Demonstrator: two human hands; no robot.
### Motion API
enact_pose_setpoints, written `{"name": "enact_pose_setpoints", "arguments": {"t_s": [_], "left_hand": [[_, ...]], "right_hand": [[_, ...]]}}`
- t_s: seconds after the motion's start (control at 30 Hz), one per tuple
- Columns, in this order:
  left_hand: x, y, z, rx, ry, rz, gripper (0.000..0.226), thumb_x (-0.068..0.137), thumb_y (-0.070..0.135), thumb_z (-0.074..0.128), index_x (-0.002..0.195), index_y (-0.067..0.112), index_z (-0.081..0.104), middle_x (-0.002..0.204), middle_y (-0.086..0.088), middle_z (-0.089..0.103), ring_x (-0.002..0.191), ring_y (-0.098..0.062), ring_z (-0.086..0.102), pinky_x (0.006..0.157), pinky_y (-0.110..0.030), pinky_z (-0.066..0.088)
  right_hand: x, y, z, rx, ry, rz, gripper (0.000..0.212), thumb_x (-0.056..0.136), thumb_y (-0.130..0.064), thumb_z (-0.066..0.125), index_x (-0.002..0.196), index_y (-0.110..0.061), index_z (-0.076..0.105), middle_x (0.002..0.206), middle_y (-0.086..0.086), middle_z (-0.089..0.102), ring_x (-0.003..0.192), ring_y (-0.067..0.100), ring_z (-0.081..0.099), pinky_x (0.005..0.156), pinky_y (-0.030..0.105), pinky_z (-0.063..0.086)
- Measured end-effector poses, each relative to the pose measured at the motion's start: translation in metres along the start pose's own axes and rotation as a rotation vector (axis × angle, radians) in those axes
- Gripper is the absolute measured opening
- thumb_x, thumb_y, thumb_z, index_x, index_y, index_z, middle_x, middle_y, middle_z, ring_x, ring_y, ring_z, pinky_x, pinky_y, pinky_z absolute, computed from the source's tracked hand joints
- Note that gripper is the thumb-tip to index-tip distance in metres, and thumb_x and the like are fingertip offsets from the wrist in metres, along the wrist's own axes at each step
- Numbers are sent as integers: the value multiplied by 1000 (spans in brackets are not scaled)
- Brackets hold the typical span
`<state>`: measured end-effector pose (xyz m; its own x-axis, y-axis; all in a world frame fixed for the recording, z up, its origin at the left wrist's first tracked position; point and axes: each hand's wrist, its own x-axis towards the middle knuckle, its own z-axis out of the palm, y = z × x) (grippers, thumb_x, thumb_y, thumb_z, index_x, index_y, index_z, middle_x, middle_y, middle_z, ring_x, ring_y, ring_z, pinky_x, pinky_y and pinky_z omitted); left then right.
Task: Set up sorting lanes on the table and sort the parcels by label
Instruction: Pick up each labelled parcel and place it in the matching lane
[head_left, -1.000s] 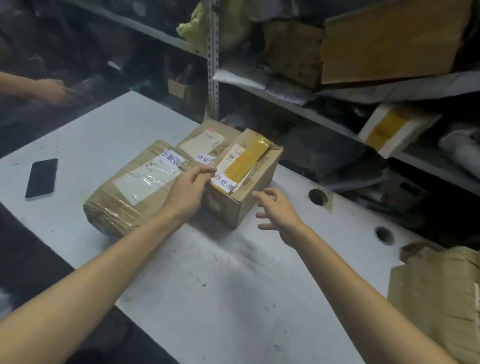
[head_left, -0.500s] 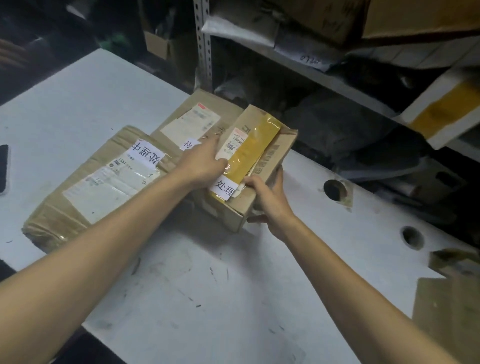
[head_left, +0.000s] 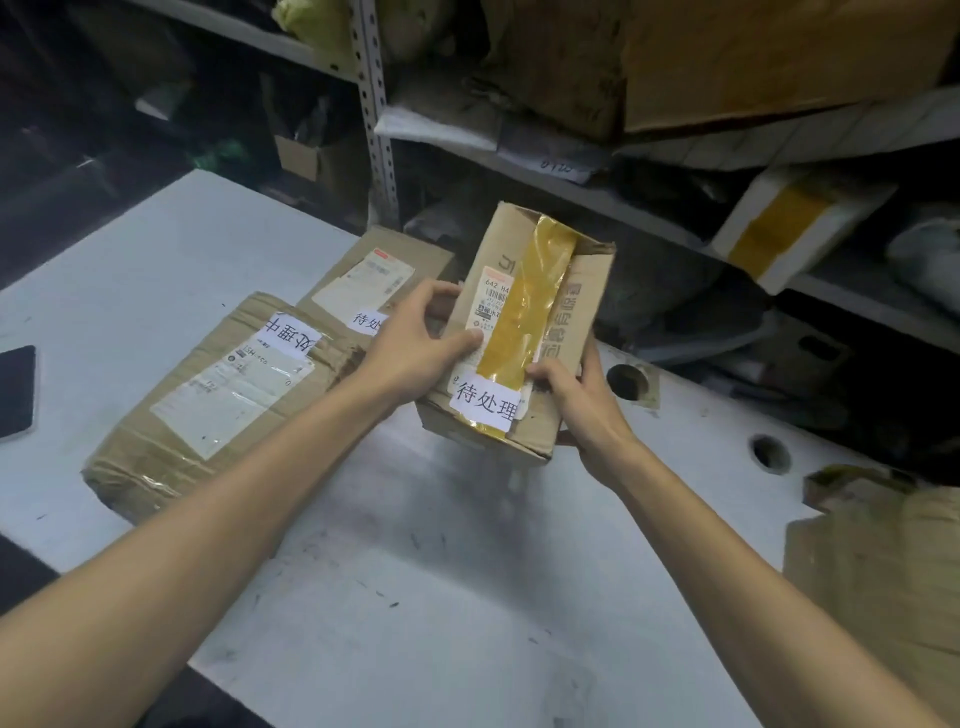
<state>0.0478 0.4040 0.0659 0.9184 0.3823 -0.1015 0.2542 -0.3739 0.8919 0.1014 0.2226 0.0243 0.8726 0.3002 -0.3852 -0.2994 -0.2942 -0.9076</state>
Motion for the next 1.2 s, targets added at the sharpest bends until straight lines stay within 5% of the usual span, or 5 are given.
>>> {"name": "enact_pose_setpoints", "arguments": {"t_s": [0.27,0.43,0.57,0.7,1.2], "left_hand": [[-92,20,26,-30,-105,6,41,88,25,70,124,29,52,104,15,59,89,0,62,72,-24,54],[-167,26,53,47,-208,49,39,88,29,69,125,29,58,113,4,62,99,-13,63,81,-32,54],[-221,39,74,53,-274,34,52,82,42,71,130,30,53,117,2,60,101,-19,64,87,-44,56],[-267,50,88,71,-305,18,55,75,50,71,124,34,49,115,2,63,99,-19,66,88,-46,56],[-397,100,177,78,-310,-20,35,85,53,59,115,40,47,102,8,67,86,-19,71,85,-45,57]], "right_hand": [[-105,18,-37,-49,35,-7,70,97,-24,58,150,-48,21,124,-12,67,91,7,71,59,28,56],[-195,47,-61,-25,75,-16,62,98,-20,57,136,-56,25,109,-24,64,91,6,69,63,25,53],[-257,70,-80,-5,142,-1,61,96,-21,57,140,-52,28,114,-20,66,97,10,70,79,39,59],[-309,84,-99,28,144,25,58,97,-20,57,144,-43,31,119,-11,66,93,7,68,65,26,55],[-431,124,-211,-11,101,82,63,95,-24,59,151,-26,29,130,7,65,90,17,68,64,26,55]]}}
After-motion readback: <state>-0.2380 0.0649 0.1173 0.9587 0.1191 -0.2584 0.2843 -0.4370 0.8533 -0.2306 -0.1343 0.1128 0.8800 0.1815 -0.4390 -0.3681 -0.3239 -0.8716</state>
